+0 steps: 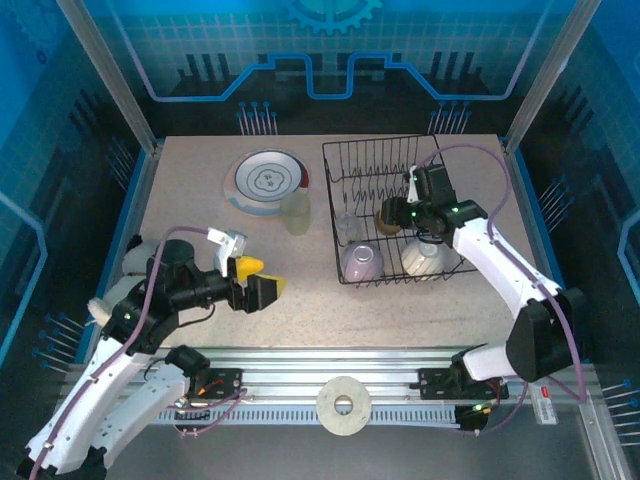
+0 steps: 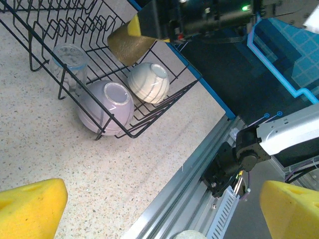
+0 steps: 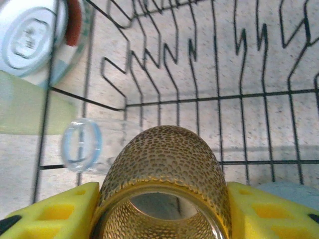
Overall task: Unload the mixed dishes from the dish rack
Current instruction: Pick up the cup from the dish rack.
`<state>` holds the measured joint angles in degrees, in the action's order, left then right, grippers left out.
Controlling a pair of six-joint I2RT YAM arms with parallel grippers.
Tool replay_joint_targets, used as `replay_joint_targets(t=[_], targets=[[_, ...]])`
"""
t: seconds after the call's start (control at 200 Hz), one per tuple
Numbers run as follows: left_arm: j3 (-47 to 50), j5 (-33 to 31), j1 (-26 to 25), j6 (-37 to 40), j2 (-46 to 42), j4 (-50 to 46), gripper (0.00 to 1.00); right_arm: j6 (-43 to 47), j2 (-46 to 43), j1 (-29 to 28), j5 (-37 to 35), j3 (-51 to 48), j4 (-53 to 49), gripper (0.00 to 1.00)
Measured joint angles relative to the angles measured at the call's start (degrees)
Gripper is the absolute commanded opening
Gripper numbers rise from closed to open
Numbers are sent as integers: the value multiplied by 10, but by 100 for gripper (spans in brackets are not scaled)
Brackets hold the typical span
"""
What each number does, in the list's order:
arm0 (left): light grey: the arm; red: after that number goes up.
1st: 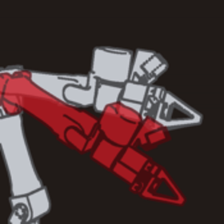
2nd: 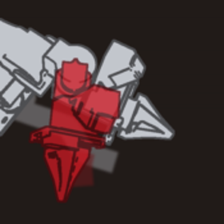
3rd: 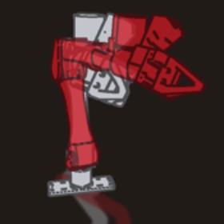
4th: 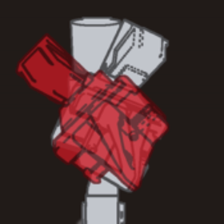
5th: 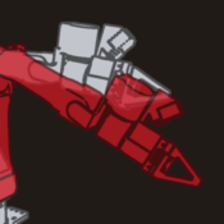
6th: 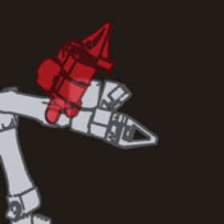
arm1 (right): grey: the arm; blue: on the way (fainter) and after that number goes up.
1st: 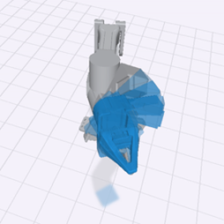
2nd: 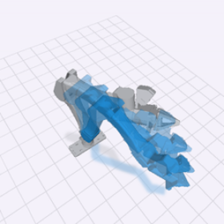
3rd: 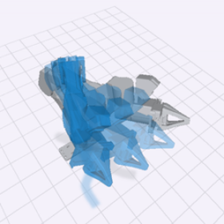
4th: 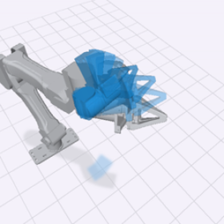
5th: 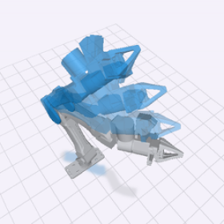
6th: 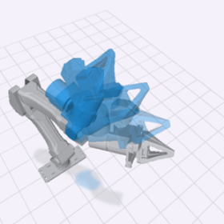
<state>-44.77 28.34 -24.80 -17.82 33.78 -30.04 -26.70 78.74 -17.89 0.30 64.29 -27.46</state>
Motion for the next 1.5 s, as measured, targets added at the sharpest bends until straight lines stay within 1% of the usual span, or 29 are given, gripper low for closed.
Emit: replay_joint_targets(t=[0.09, 0.425, 0.6, 0.766, 0.921, 1.076, 1.216, 1.346, 1.501], targets=[[0, 0, 0, -6, 3, 5, 99, -9, -17, 8, 42, -15, 23, 36], [14, -6, 0, -36, 12, 38, 99, -59, -69, 33, 235, -126, 159, 35], [35, -3, 0, -66, 29, 77, 99, -111, -87, 45, 326, -182, 271, 35], [46, 5, 0, -104, 70, 131, 99, -163, -82, 51, 390, -223, 372, 35], [46, 17, 0, -132, 126, 195, 99, -201, -74, 52, 423, -248, 450, 35], [42, 31, 0, -156, 201, 249, 99, -246, -53, 52, 449, -268, 525, 35], [21, 46, 0, -181, 267, 297, 99, -285, -31, 52, 466, -280, 586, 35], [-2, 58, 0, -202, 317, 351, 97, -302, -30, 52, 476, -286, 613, 35], [-30, 73, 0, -225, 377, 403, 96, -303, -30, 52, 481, -286, 619, 36]])
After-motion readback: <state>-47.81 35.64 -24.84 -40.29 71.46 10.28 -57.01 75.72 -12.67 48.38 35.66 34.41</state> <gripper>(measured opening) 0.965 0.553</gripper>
